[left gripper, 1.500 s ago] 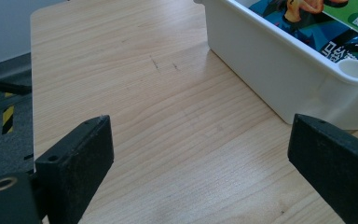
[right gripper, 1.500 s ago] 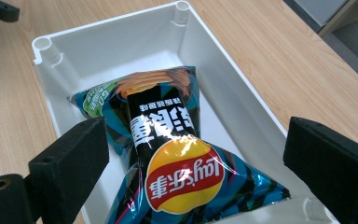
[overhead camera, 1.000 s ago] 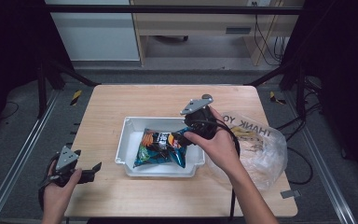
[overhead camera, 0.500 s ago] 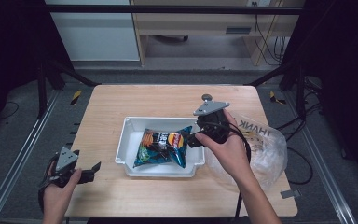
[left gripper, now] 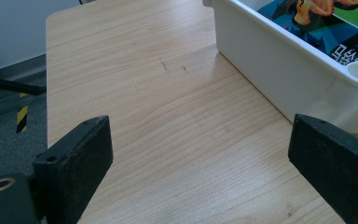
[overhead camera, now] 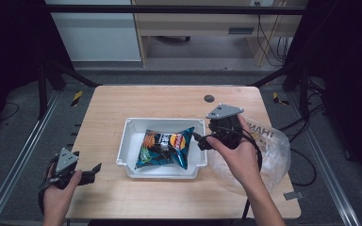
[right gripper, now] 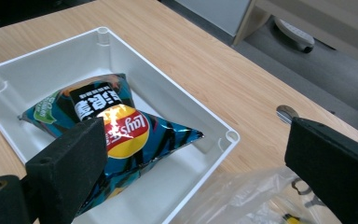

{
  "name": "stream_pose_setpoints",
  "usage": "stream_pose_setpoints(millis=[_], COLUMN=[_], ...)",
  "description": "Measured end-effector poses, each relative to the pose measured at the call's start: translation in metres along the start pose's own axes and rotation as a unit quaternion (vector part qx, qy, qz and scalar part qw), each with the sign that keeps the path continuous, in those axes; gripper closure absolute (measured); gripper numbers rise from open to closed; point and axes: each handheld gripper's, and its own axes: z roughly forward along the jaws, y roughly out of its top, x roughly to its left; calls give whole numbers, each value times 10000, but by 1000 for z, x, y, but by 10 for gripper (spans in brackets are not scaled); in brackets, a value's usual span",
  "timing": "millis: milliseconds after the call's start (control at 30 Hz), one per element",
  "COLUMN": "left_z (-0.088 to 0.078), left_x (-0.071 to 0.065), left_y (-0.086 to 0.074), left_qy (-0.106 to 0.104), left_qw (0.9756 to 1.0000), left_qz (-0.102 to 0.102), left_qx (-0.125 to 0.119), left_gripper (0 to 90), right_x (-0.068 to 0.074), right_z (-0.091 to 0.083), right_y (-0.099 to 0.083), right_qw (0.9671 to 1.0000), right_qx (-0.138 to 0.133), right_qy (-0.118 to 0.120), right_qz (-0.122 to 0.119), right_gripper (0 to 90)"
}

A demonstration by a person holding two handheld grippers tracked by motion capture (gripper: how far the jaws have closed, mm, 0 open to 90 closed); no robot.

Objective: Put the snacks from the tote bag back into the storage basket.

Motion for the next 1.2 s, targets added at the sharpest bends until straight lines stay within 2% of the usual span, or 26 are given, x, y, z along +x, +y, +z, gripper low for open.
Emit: stream_pose_setpoints(millis=[400,633,767,867,1200], left_z=[0,-1,-3,-3,-2], left_x=[1,-1,-1,-1,-3], left_y=[0,0,-1,-1,-1], left_qy=[24,16,0,-8,-17], left_qw=[10000,10000,10000,10000,10000], left_qz=[-3,66,64,44,69], left_qx=[16,29,22,9,37], left_gripper=[58,58,58,58,57], right_x=[-6,-7,-8,-9,-16], right_z=[-9,-18,-24,-28,-38], right_y=[-6,-11,-18,-24,-40], right_qw=[9999,9993,9979,9964,9940], right_qx=[-41,-114,-283,-304,-347], right_qy=[-103,-331,-515,-671,-827], right_qz=[82,125,282,424,634], right_gripper=[62,61,61,61,59])
